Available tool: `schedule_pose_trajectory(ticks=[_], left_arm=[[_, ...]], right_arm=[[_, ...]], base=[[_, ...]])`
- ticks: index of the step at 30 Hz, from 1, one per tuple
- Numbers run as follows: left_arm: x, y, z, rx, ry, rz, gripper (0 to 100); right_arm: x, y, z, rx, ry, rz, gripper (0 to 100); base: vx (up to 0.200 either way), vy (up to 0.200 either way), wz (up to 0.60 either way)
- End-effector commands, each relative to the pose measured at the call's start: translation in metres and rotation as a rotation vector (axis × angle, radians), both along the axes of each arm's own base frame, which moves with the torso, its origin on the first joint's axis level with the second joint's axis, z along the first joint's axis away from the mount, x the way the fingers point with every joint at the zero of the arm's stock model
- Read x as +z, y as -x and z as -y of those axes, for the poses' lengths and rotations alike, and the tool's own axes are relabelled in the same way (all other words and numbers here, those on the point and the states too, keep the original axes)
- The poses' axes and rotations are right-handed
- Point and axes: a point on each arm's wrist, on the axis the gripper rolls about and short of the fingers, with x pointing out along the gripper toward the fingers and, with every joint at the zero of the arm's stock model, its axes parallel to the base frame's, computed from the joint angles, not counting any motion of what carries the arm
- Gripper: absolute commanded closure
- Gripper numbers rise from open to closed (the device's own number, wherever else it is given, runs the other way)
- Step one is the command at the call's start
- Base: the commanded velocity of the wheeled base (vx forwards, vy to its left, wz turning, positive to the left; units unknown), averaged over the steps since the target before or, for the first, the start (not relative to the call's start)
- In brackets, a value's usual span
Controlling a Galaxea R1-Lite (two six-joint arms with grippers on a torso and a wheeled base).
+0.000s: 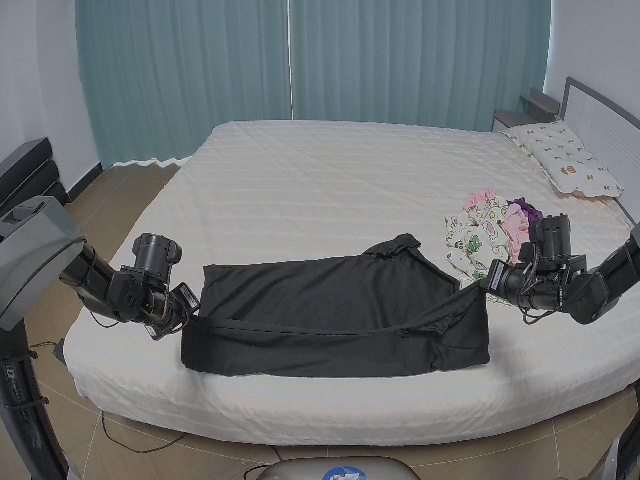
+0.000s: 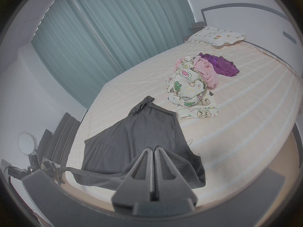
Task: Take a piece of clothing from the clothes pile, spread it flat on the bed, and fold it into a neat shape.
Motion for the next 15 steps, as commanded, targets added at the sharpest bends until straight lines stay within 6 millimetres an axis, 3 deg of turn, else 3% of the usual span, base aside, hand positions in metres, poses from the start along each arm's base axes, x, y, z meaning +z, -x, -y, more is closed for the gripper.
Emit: schedule_pose_trajectory(ticks=[1, 15], left_arm=[[-0.008, -0.005, 0.000, 0.005, 0.000, -0.012, 100], [-0.048, -0.040, 0.002, 0.012, -0.003, -0.050, 100]], right_arm=[[-0.017, -0.013, -0.001, -0.004, 0.007, -0.036, 100], [-0.025, -0.013, -0.001, -0.020, -0.027, -0.074, 100]], base=[[0.000, 0.000, 0.00], [0.000, 0.000, 0.00]])
